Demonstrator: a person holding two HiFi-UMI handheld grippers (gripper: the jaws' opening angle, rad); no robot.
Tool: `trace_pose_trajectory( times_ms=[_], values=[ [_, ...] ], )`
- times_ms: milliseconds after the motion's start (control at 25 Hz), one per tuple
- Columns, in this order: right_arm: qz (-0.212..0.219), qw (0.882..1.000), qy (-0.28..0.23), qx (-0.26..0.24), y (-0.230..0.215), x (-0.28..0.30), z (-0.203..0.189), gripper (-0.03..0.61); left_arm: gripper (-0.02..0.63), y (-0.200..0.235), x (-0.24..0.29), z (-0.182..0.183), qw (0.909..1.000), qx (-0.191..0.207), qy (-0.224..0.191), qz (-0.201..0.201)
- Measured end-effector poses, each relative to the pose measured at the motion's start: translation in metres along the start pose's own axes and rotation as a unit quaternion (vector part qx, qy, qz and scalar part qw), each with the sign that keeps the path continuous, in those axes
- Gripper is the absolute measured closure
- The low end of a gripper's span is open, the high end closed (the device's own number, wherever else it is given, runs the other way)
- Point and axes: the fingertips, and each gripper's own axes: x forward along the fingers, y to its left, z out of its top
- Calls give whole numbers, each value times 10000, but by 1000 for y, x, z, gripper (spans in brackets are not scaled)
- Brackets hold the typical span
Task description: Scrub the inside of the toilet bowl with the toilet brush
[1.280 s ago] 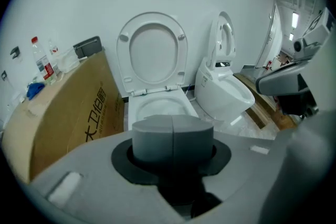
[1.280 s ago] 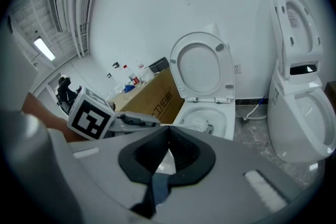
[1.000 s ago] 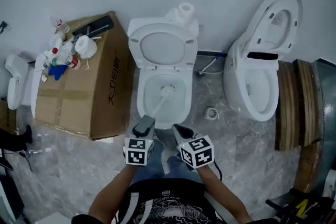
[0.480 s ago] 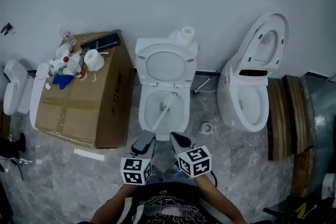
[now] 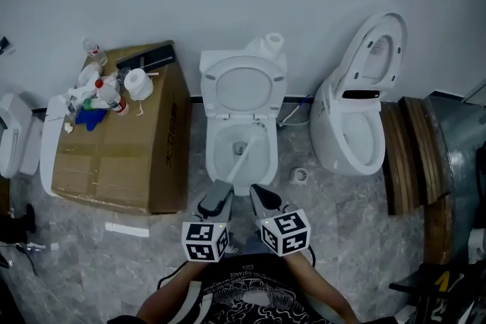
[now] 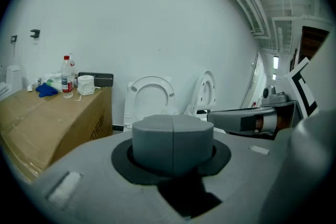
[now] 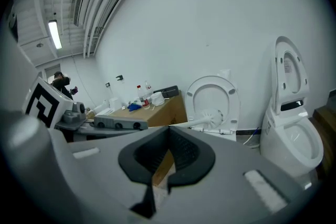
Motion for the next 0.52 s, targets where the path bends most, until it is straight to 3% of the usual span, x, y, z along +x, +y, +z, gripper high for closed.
trace_pose_trajectory(
  times_ms=[520],
  values=[
    [-237, 9996, -158, -40, 9, 0, 6, 581, 466, -2, 1, 8, 9988, 239, -25, -428]
  ],
)
